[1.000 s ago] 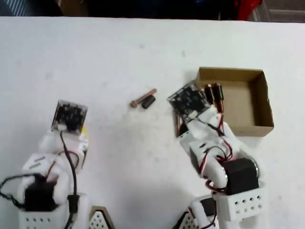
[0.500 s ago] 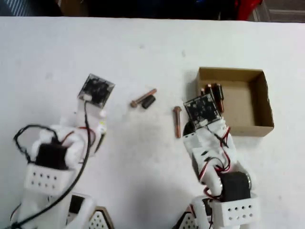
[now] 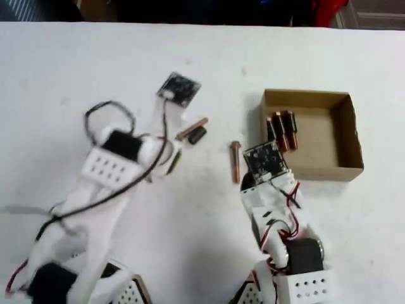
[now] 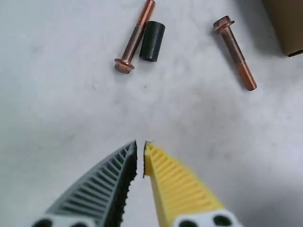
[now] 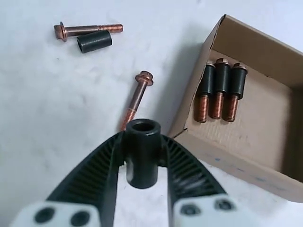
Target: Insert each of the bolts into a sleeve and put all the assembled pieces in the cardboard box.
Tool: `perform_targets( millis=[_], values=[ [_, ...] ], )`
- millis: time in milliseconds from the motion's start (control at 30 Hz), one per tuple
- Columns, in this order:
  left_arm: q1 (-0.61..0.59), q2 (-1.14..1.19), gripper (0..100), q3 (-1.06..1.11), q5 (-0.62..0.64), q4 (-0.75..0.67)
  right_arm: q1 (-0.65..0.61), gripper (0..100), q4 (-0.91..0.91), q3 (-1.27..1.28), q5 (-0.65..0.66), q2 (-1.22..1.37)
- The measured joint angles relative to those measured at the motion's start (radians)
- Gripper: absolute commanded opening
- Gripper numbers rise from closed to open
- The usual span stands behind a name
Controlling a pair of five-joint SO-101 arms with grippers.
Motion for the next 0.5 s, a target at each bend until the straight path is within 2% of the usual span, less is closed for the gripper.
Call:
perform_targets(
  millis=[300, 500],
  values=[
    [0.037, 0.442, 7, -0.334, 0.167, 0.0, 0.083, 1.6, -0.005, 0.112, 0.0, -0.143],
    [0.072, 0.646, 7, -0.506, 0.373, 0.0, 0.1, 1.6, -0.005, 0.172, 0.002, -0.247]
  ],
)
